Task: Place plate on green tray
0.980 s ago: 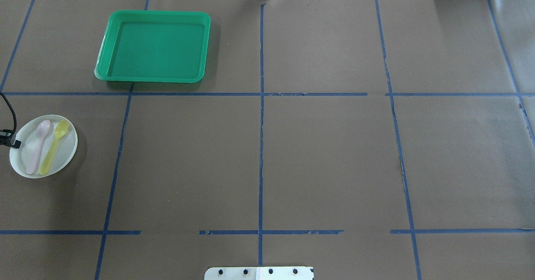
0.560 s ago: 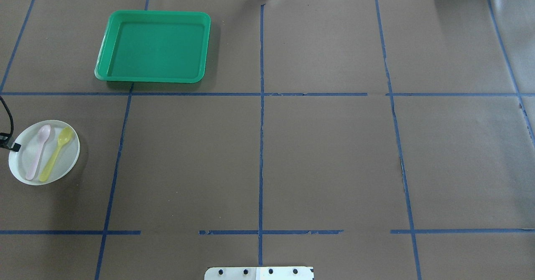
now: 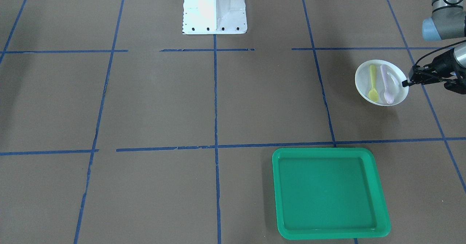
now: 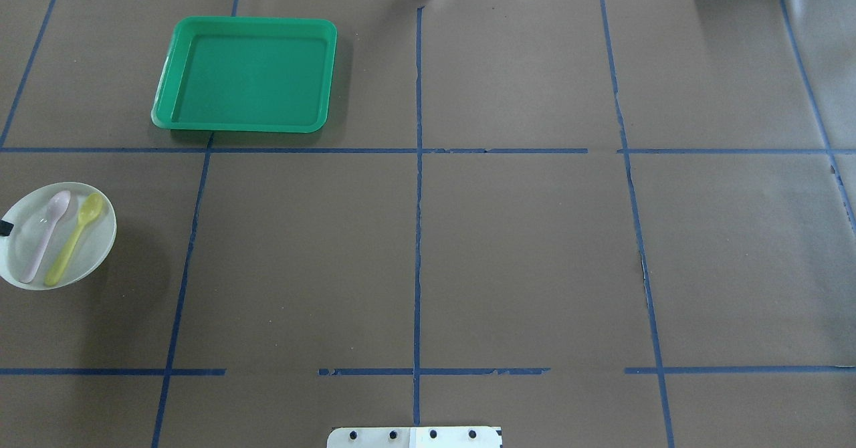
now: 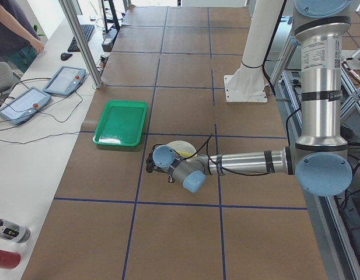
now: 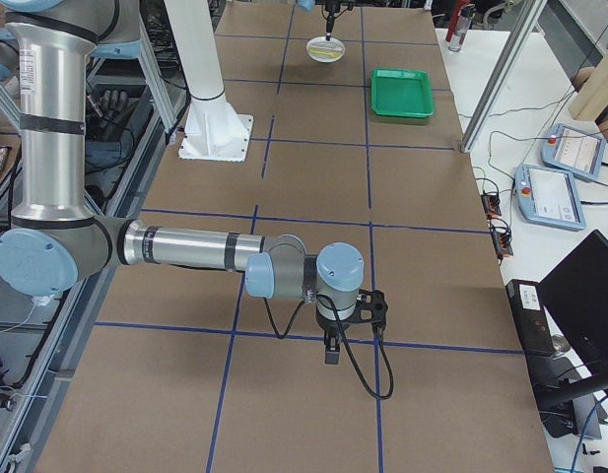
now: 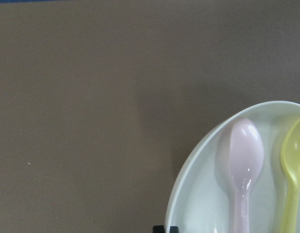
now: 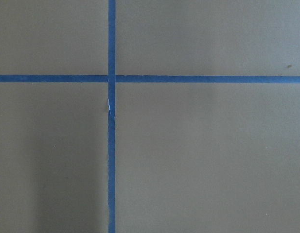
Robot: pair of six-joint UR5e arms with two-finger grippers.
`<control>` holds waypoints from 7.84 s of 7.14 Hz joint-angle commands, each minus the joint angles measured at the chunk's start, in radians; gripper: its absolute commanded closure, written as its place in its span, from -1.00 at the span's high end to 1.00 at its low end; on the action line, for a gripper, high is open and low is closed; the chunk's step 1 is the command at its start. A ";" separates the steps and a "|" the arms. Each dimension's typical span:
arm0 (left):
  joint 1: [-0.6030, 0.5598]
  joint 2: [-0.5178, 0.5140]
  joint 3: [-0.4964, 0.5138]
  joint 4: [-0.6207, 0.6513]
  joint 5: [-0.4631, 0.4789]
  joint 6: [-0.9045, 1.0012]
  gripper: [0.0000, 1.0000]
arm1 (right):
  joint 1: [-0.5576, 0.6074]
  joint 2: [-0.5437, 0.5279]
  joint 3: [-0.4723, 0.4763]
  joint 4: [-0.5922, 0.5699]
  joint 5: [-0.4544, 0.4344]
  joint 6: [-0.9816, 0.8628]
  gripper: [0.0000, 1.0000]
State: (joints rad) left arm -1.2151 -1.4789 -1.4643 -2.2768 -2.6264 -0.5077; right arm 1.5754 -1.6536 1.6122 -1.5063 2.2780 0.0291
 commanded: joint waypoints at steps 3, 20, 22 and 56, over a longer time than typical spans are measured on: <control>-0.024 -0.160 0.004 0.102 -0.043 -0.237 -1.00 | 0.000 0.000 0.000 0.001 0.000 0.000 1.00; 0.178 -0.646 0.501 -0.340 0.335 -1.085 1.00 | 0.000 0.000 -0.002 0.000 0.000 0.000 1.00; 0.163 -0.643 0.471 -0.339 0.330 -1.077 1.00 | 0.000 0.000 -0.002 0.000 0.000 0.000 1.00; -0.382 -0.027 -0.188 0.703 0.284 0.601 1.00 | 0.000 0.000 0.000 0.001 0.000 0.000 1.00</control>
State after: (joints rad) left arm -1.5968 -1.5049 -1.6525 -1.5731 -2.3416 0.0948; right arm 1.5754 -1.6536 1.6112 -1.5055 2.2780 0.0291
